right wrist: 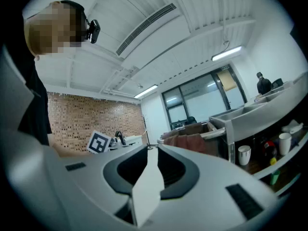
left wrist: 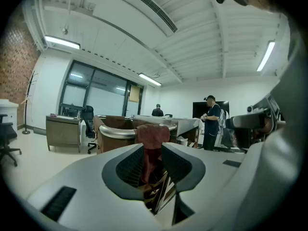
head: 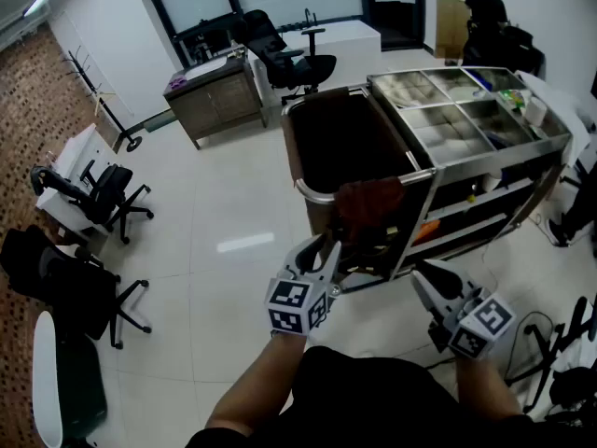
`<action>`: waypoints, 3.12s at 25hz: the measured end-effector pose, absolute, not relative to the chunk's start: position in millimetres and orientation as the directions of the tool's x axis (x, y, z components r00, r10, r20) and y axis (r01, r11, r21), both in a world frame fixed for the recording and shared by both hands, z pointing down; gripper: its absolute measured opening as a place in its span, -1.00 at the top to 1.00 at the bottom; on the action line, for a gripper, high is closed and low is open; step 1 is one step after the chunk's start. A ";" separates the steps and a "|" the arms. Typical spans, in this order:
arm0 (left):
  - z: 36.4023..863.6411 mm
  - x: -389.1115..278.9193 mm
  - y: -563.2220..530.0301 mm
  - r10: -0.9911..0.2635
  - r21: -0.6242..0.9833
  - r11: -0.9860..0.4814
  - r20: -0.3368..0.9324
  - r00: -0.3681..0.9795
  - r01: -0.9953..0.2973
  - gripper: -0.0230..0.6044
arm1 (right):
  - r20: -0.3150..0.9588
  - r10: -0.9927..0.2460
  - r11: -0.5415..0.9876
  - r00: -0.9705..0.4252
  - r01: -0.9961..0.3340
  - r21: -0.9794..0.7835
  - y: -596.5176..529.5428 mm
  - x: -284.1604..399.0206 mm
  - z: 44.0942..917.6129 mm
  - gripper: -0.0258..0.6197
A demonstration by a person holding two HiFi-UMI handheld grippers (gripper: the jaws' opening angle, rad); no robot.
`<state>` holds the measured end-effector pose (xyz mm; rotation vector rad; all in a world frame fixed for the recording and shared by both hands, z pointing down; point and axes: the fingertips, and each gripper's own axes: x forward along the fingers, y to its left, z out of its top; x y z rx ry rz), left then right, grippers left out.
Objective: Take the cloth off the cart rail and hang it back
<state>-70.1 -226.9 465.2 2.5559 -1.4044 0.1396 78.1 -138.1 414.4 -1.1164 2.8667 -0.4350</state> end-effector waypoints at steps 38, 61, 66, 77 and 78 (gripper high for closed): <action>410.5 -44.8 -273.2 -0.782 0.237 -0.590 0.071 0.619 -0.772 0.89 | 0.049 -0.709 0.671 -0.703 -0.694 -0.261 -135.9 102.8 410.7 0.64; 351.7 -105.2 -124.4 -0.784 0.180 -0.611 0.000 0.621 -0.771 0.89 | -0.018 -0.642 0.744 -0.767 -0.617 -0.255 -142.1 80.0 379.2 0.64; 369.9 -110.8 -102.1 -0.787 0.202 -0.597 0.040 0.616 -0.776 0.89 | -0.012 -0.631 0.751 -0.776 -0.607 -0.260 -144.7 80.6 379.5 0.64; 359.5 -112.9 -74.3 -0.771 -0.022 -0.637 0.024 0.636 -0.771 0.89 | -0.012 -0.629 0.755 -0.777 -0.607 -0.248 -136.0 74.1 378.8 0.64; 356.2 -112.9 -74.4 -0.772 -0.036 -0.636 0.022 0.635 -0.771 0.89 | -0.011 -0.630 0.754 -0.776 -0.609 -0.246 -135.7 74.2 378.7 0.64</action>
